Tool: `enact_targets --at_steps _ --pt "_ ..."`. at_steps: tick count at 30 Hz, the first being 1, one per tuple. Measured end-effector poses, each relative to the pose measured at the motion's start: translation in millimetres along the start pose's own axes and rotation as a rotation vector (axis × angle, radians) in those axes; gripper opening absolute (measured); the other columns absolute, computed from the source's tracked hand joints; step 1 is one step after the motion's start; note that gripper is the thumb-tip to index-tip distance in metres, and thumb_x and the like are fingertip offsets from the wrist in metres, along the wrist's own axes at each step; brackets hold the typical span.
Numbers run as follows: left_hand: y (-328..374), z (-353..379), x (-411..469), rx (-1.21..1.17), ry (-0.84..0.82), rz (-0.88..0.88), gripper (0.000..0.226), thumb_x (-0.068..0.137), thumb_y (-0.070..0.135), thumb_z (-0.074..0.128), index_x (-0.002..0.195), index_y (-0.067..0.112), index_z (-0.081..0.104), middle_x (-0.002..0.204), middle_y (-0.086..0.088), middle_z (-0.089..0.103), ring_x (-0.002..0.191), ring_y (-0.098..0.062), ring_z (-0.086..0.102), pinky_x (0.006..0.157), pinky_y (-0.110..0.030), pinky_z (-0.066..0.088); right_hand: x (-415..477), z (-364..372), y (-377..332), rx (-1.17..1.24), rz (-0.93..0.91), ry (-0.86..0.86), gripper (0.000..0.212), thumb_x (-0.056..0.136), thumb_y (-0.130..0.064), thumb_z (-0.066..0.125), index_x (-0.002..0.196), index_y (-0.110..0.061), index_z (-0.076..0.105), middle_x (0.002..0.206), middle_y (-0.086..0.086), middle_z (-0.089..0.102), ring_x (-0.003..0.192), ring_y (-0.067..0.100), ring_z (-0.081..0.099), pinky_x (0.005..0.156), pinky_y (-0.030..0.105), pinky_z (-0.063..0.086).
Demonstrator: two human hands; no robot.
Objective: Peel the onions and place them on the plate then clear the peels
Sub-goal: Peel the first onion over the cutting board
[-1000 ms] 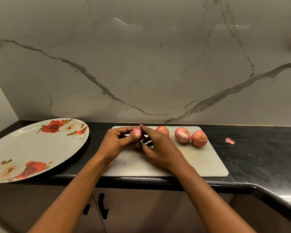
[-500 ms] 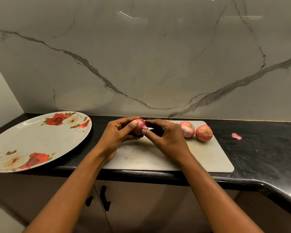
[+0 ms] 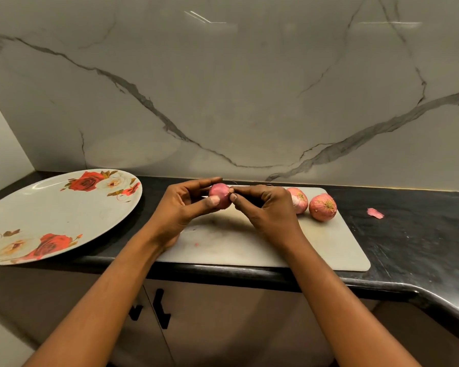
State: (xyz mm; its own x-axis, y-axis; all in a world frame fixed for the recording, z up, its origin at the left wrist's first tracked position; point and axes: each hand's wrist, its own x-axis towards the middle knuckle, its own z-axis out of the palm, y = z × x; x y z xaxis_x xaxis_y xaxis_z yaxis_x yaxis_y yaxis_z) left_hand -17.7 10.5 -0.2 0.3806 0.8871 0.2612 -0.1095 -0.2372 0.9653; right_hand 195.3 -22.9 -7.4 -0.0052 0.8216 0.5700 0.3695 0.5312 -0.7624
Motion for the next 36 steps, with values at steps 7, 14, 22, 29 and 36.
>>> enact_targets --at_steps 7,14,22,29,36 --pt "-2.2 -0.5 -1.2 0.005 -0.036 0.003 0.050 0.093 0.000 0.072 0.141 0.005 0.062 0.133 -0.014 0.072 0.125 -0.032 0.069 0.110 -0.052 0.053 -2.4 -1.9 -1.2 -0.060 -0.072 0.039 0.021 0.095 -0.007 0.077 0.115 -0.011 0.082 0.109 -0.002 0.081 0.100 0.002 0.076 0.089 0.023 0.059" --pt "-3.8 -2.5 0.7 0.021 -0.070 -0.005 0.049 0.094 0.003 0.071 0.142 0.009 0.062 0.135 -0.011 0.071 0.127 -0.029 0.068 0.109 -0.051 0.054 -3.7 2.2 -4.9 -0.185 -0.089 0.105 0.016 0.094 -0.011 0.074 0.105 -0.017 0.084 0.094 -0.010 0.081 0.086 0.004 0.075 0.080 0.028 0.061" --pt "-0.7 -1.2 0.5 -0.070 -0.084 -0.031 0.042 0.100 0.007 0.059 0.143 0.007 0.060 0.138 -0.012 0.068 0.122 -0.036 0.069 0.098 -0.039 0.060 -0.9 3.3 -4.0 -0.135 0.002 0.120 0.011 0.098 -0.012 0.069 0.097 -0.014 0.080 0.084 -0.007 0.077 0.079 0.012 0.074 0.076 0.035 0.060" --pt "0.3 -1.6 2.0 -0.166 -0.083 -0.078 0.039 0.107 0.004 0.049 0.143 0.012 0.062 0.143 -0.011 0.064 0.128 -0.037 0.065 0.099 -0.039 0.060 -3.6 3.5 -2.2 -0.090 0.063 0.140 0.010 0.092 -0.014 0.080 0.100 -0.016 0.084 0.088 -0.009 0.081 0.083 0.009 0.078 0.081 0.041 0.065" --pt "4.0 4.4 -1.9 -0.042 -0.110 -0.064 0.043 0.102 0.001 0.058 0.143 0.014 0.061 0.136 -0.002 0.070 0.123 -0.030 0.070 0.098 -0.035 0.060 -3.8 3.4 -6.5 -0.017 0.036 0.034 0.024 0.097 -0.016 0.075 0.120 -0.021 0.080 0.110 -0.008 0.081 0.100 0.005 0.077 0.084 0.039 0.066"
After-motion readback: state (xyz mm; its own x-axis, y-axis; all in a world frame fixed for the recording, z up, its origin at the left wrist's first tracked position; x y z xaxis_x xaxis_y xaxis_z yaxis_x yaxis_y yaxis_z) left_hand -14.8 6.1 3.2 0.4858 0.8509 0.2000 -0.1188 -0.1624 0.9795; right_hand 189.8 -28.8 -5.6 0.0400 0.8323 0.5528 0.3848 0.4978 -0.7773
